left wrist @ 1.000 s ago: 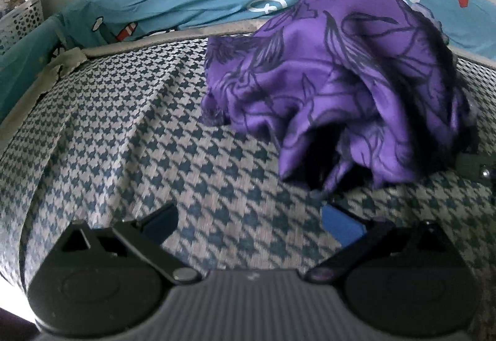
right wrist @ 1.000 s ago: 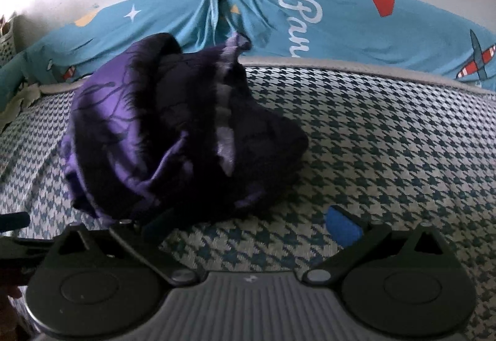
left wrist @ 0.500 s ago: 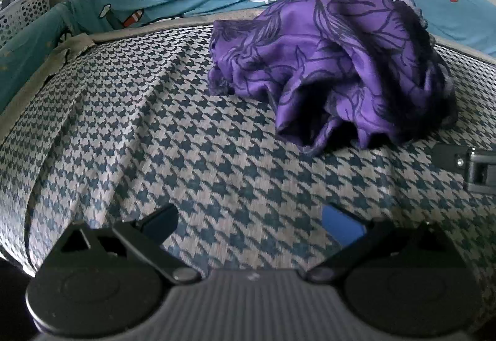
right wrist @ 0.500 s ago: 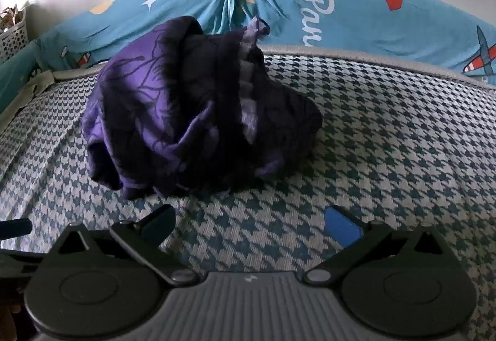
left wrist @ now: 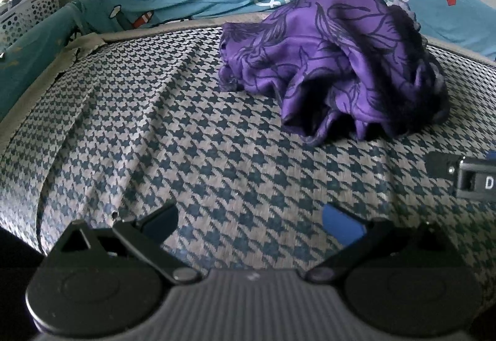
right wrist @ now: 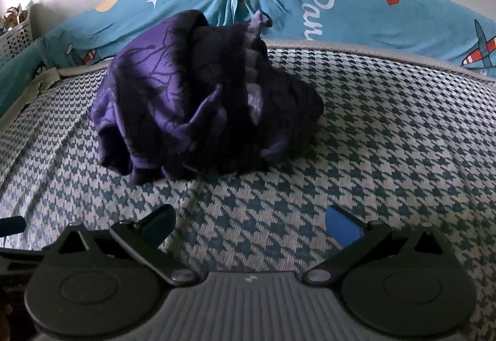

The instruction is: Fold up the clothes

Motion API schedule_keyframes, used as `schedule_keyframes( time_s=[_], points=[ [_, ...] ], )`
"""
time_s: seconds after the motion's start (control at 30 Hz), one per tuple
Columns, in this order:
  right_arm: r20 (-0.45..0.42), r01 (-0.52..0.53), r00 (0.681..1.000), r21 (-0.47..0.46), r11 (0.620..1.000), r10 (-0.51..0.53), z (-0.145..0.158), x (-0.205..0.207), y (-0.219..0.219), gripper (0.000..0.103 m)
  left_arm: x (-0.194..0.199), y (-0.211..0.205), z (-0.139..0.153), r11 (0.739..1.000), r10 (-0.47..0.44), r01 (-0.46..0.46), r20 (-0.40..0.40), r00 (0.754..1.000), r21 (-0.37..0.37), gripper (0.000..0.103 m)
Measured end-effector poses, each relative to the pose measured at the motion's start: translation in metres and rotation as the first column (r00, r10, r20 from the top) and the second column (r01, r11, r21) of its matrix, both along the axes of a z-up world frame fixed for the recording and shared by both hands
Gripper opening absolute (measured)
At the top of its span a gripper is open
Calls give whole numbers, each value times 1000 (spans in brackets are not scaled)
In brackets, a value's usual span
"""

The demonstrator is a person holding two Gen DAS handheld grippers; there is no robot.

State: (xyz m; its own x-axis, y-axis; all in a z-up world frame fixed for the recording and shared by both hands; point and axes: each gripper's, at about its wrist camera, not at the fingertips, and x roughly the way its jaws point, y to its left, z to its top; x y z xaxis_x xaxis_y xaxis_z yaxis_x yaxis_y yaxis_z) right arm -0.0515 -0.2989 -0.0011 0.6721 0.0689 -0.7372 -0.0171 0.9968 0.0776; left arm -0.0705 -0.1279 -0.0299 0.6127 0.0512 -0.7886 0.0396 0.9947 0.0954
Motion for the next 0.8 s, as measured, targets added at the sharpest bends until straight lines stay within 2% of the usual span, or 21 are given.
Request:
schedule_keyframes(
  time_s=[0.37, 0.8],
  points=[
    [-2, -7, 1000, -3, 1000, 7, -3, -8, 3, 103, -12, 9, 7, 1000, 19, -19, 20, 1000, 8, 103],
    [-13, 3, 1000, -12, 1000, -4, -2, -8, 2, 103, -18, 1, 20, 1000, -14, 13, 54, 998, 13, 103]
  ],
)
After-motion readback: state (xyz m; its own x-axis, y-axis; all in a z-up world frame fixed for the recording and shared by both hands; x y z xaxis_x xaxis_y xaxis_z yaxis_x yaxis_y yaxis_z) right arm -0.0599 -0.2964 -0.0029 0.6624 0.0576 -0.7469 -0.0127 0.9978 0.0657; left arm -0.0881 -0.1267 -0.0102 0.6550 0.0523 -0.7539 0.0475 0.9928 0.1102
